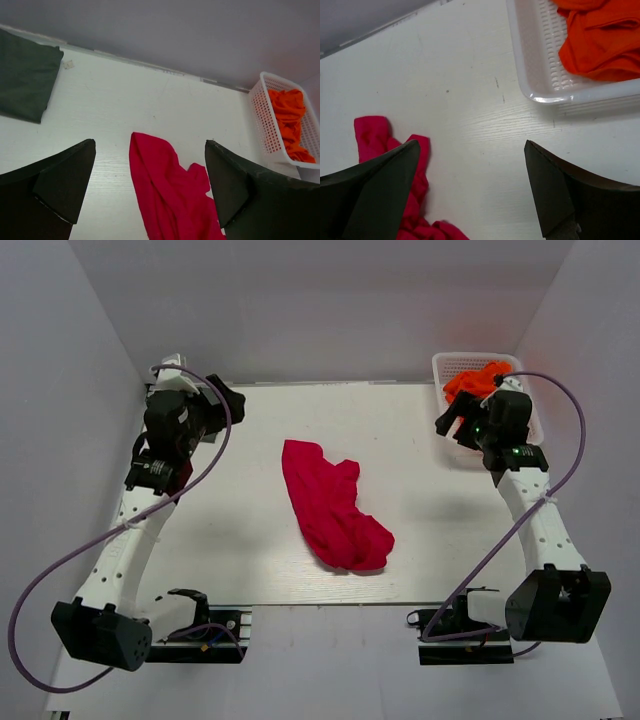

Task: Fold and stack the t-shirts
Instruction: Flatten out the tshirt

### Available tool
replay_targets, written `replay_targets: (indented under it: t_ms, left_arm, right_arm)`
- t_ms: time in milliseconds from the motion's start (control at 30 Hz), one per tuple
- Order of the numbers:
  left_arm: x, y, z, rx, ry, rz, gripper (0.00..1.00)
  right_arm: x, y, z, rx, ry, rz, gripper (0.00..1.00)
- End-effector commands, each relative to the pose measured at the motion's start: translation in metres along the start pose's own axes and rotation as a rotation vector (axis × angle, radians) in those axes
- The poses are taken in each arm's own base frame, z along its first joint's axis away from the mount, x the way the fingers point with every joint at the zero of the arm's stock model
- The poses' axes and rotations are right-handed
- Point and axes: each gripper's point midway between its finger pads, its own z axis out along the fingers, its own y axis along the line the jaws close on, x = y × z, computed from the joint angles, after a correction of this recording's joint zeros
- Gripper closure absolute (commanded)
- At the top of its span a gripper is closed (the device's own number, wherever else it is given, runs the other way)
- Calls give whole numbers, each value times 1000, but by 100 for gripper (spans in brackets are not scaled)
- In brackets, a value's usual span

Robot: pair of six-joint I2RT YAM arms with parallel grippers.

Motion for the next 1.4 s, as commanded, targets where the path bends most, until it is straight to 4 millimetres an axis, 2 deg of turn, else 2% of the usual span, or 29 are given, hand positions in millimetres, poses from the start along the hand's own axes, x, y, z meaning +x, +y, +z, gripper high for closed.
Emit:
replay_targets:
  t_ms: [0,33,67,133,200,233,267,300,367,400,433,500,533,600,633,667,733,767,833,900,967,1000,1033,1067,1100,1167,1200,1267,1367]
  left_arm:
    - [20,6,5,-38,101,-24,0]
    - [33,10,12,-53,154,-23,0]
    - [34,11,16,-58,165,-23,0]
    - [43,12,26,-66,210,-23,0]
    - [51,13,32,-66,241,-24,0]
    - [55,6,36,-27,255,-29,0]
    - [62,7,45,-20,276,-16,0]
    - [67,6,50,-16,293,-1,0]
    - [76,4,59,-28,339,1,0]
    - [91,10,70,-38,386,11,0]
    - [89,8,77,-40,392,11,0]
    - [103,10,87,-31,447,26,0]
    - [113,13,101,-42,471,26,0]
    - [128,11,112,-17,524,14,0]
    - [129,3,120,12,527,22,0]
    - [153,7,129,22,601,19,0]
    - [161,8,135,11,647,13,0]
    - [173,14,137,-4,679,10,0]
    - [174,15,139,1,668,11,0]
    - [188,23,142,-15,678,13,0]
    - [206,19,140,-4,718,17,0]
    - [212,21,141,-9,730,16,0]
    - [228,25,144,-32,755,29,0]
    - [235,21,145,-25,768,35,0]
    - [242,26,147,-42,778,39,0]
    - [258,19,155,-41,800,48,0]
    - [261,19,157,-48,804,36,0]
    - [272,11,162,-42,807,38,0]
    - [283,25,174,-114,796,38,6]
  right_arm:
    - [-5,23,-29,-119,-30,-4,9]
    - [4,20,-25,-125,-30,-9,9]
    - [-5,23,-33,-137,-84,-19,9]
    - [2,14,-32,-109,-88,-56,9]
    - [11,5,-34,-67,-32,-77,9]
    - [8,4,-36,-50,-21,-91,9]
    - [9,2,-29,-40,21,-107,9]
    - [29,-4,-32,-17,117,-100,9]
    - [37,-7,-28,-8,153,-95,9]
    - [41,-1,-28,-33,162,-106,9]
    - [52,5,-28,-80,192,-110,9]
    - [60,15,-30,-135,221,-129,9]
    - [69,21,-31,-174,249,-126,9]
    - [81,29,-34,-225,279,-118,9]
    - [84,35,-34,-250,282,-126,9]
    - [100,37,-36,-284,321,-129,9]
    - [108,39,-37,-286,341,-134,9]
    - [110,32,-34,-247,338,-137,9]
    - [113,31,-33,-231,348,-142,9]
    - [115,34,-33,-247,345,-147,9]
    - [122,41,-34,-283,329,-124,9]
    - [140,40,-36,-303,364,-116,9]
    - [154,39,-39,-309,388,-105,9]
    - [163,40,-41,-315,412,-104,9]
    - [181,32,-43,-292,458,-92,9]
    - [202,34,-45,-287,517,-82,9]
    - [221,32,-48,-289,574,-64,9]
    - [238,40,-48,-312,624,-66,9]
    - [265,45,-48,-298,682,-32,9]
